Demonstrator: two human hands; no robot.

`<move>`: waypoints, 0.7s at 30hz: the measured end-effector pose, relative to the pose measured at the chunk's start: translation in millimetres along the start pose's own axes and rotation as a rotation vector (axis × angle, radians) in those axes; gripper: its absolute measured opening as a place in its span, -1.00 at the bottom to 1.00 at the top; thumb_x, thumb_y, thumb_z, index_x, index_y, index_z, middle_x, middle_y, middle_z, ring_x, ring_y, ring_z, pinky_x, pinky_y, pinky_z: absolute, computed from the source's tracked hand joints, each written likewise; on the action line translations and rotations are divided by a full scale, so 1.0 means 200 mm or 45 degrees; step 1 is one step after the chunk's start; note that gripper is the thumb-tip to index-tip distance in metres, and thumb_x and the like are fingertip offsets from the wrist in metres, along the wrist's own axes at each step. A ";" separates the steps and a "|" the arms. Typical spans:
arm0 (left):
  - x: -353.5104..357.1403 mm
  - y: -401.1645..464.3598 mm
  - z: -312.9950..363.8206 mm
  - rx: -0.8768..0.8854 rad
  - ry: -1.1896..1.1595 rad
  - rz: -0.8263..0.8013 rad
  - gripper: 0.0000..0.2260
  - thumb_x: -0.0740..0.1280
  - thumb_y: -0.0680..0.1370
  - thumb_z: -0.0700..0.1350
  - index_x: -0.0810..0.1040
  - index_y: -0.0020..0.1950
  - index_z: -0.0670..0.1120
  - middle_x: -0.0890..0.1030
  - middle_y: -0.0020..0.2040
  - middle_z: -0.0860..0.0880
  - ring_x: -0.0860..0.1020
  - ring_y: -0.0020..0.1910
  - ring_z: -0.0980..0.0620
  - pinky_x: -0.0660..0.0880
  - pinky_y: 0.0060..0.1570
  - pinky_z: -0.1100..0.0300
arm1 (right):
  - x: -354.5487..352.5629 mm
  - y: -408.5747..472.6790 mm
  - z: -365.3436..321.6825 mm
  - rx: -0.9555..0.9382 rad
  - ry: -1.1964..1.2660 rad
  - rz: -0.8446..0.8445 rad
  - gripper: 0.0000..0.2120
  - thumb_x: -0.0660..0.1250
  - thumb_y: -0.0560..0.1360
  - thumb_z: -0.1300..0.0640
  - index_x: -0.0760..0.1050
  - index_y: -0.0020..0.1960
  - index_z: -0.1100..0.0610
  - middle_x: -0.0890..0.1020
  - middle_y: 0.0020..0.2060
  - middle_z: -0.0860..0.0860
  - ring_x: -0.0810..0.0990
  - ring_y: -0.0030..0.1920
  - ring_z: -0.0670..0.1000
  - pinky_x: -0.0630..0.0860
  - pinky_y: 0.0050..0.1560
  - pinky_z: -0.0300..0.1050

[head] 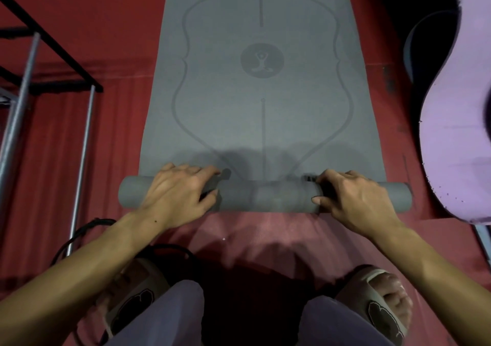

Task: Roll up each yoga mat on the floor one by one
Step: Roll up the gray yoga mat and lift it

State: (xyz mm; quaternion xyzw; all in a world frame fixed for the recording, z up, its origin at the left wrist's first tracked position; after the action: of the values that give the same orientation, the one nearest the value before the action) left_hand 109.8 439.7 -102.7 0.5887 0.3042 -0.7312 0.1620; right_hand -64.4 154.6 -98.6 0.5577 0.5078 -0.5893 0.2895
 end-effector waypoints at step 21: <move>-0.01 0.06 -0.09 -0.148 0.003 0.130 -0.48 0.07 0.51 0.47 0.60 0.22 0.22 0.70 0.07 0.16 0.62 0.10 0.03 0.35 0.06 -0.04 | 0.02 -0.05 -0.01 0.005 -0.057 0.280 -0.35 0.23 0.51 -0.40 0.58 0.40 0.00 0.52 0.22 0.07 0.42 0.11 0.21 0.49 0.12 0.20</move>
State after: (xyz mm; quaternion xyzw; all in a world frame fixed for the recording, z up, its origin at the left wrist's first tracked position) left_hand 130.9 442.6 -106.4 0.5939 0.3159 -0.7024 0.2327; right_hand -72.9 160.1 -99.6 0.5972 0.4358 -0.5673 0.3627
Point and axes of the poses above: each hand's wrist, its own y-axis towards the middle knuckle, its own x-axis out of the palm, z = x × y, the point moved 7 cm from there along y, towards the middle knuckle
